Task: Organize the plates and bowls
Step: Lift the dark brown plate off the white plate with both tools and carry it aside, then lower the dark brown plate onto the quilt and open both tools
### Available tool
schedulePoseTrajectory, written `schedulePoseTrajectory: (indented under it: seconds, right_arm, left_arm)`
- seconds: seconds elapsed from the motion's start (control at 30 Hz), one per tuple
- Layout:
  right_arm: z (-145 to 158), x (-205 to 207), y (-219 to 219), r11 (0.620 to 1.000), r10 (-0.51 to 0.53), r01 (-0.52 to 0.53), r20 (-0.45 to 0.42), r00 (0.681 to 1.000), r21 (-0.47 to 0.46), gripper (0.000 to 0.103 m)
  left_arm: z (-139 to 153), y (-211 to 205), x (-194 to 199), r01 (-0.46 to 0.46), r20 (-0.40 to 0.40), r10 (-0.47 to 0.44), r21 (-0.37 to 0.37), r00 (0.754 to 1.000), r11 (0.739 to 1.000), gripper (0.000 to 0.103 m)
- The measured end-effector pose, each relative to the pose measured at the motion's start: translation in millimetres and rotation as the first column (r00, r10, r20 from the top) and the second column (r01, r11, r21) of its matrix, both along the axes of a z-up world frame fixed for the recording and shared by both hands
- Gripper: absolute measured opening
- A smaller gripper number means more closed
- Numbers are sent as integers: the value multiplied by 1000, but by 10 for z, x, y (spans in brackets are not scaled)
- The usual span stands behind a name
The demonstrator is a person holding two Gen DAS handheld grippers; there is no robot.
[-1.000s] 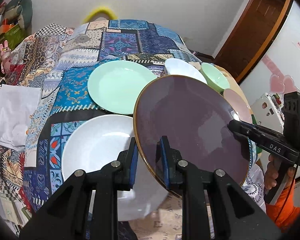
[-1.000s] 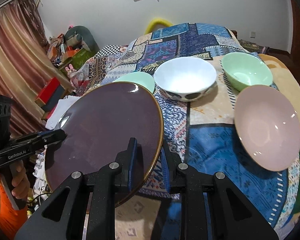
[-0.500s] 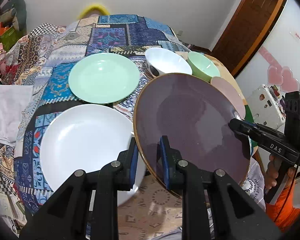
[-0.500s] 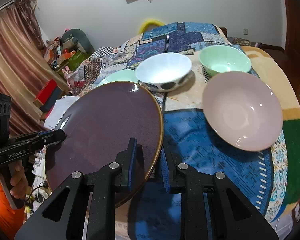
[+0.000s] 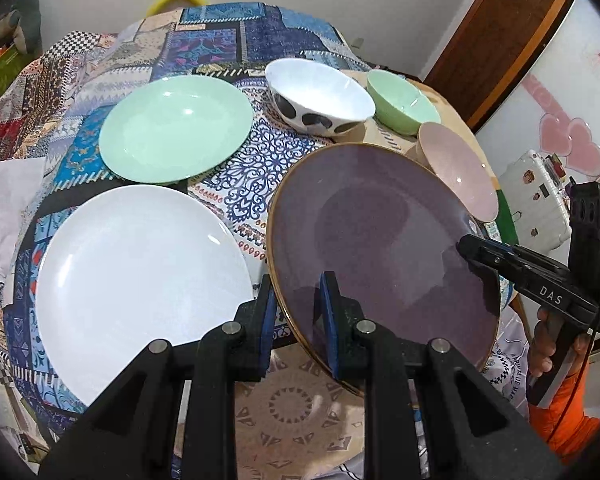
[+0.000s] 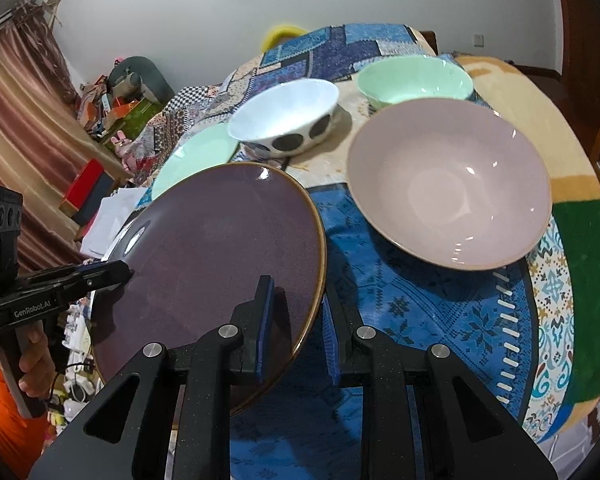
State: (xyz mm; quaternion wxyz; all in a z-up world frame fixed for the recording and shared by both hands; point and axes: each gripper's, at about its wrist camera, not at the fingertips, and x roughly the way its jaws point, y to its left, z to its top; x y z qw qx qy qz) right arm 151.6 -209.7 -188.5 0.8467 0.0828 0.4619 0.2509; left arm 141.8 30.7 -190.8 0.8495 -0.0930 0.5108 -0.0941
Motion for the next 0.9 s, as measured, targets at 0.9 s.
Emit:
schedulePoseTrajectory:
  seconds: [0.9]
  right_arm:
    - [-289, 168, -29, 998, -27, 25, -22, 999, -61, 21]
  left_arm:
    - [-509, -25, 385, -17, -94, 17, 0, 995, 1000, 21]
